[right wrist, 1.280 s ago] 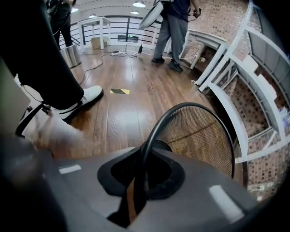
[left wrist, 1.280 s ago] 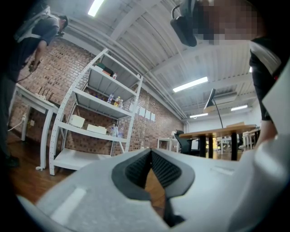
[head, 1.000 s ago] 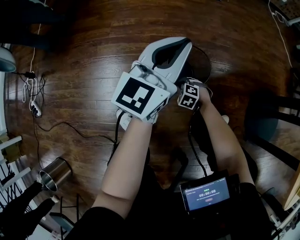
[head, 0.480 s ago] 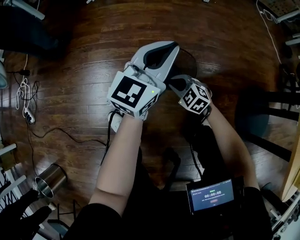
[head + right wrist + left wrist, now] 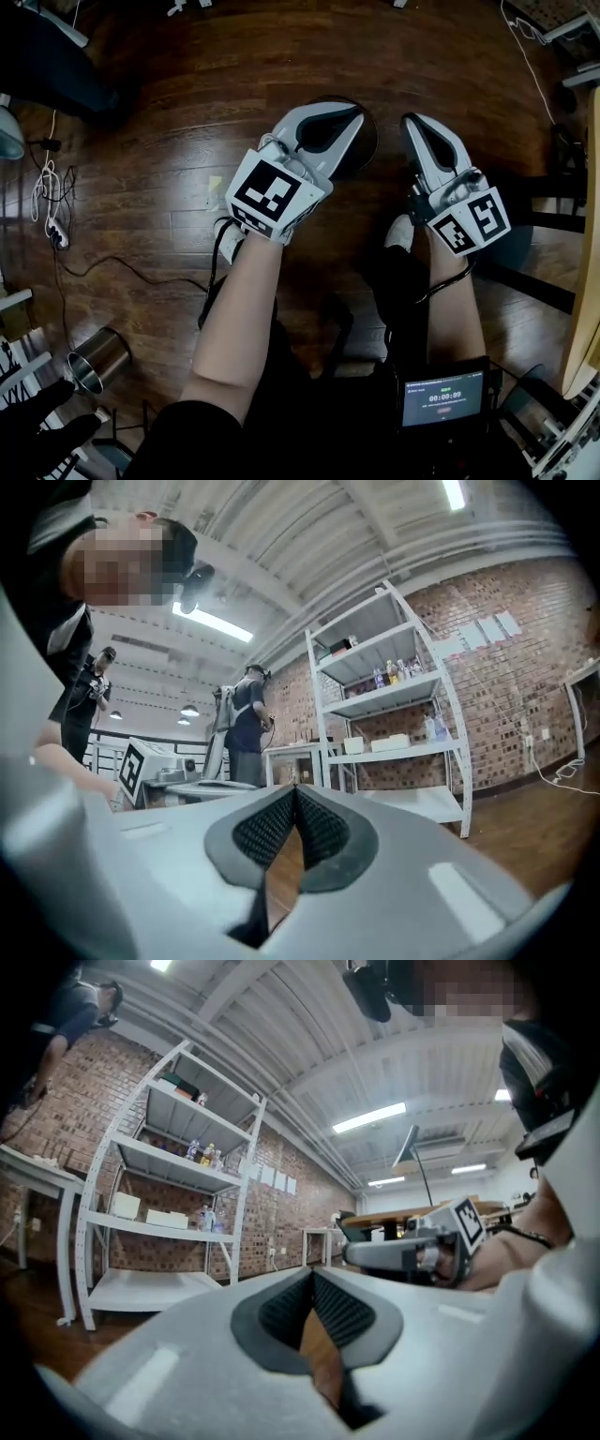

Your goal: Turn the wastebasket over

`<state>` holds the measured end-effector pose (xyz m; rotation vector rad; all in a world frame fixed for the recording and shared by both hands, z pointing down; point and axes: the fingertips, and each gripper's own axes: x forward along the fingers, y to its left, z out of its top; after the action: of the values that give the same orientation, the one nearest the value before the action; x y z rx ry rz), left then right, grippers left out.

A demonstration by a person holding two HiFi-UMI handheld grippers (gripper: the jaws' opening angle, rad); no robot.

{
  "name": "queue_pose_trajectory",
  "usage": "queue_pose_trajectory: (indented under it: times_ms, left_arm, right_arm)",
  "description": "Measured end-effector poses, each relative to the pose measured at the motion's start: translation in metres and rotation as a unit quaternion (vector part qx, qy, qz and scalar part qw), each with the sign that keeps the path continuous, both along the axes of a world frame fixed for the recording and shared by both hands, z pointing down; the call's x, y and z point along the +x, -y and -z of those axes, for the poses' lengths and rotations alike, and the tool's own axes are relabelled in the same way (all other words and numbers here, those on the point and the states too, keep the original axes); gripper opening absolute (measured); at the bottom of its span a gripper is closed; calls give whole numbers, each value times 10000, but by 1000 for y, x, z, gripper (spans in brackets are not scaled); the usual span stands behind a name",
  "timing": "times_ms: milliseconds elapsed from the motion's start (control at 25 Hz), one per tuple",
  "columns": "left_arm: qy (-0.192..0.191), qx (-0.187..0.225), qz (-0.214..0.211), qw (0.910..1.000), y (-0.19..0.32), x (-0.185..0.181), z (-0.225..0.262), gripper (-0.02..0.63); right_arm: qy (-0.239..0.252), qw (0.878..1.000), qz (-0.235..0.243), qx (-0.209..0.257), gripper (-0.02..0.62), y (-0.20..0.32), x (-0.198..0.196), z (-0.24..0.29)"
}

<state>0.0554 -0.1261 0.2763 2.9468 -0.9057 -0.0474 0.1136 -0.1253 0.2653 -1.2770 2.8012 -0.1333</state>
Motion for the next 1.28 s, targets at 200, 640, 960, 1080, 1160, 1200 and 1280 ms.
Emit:
queue_pose_trajectory:
  times_ms: [200,640,960,1080,1160,1200,1280]
  left_arm:
    - [-11,23,-23,10000,6,9,-1,2]
    - [-14,-80,293,9995,27,-6,-16,2]
    - [1,-143,257,9996,33,-7,-20,2]
    - [18,-88,250,9996,38,-6,-21,2]
    - [36,-105,272,9996,40,-8,-22,2]
    - [51,-132,293,9995,41,-9,-24,2]
    - [85,-136,289,9995,41,-9,-28,2]
  right_arm:
    - [-233,9987,353,297,9,5,-11,-11]
    - [-440,9967,607,298,9,29,-39,-29]
    - [-279,9969,692,254,9,36,-32,-33]
    - [-427,9953,810,325,9,35,-37,-35]
    - [-378,9954,837,263,10,36,-39,-40]
    - [-352,9955,849,236,9,37,-40,-41]
    - [-340,9953,879,213,9,38,-42,-44]
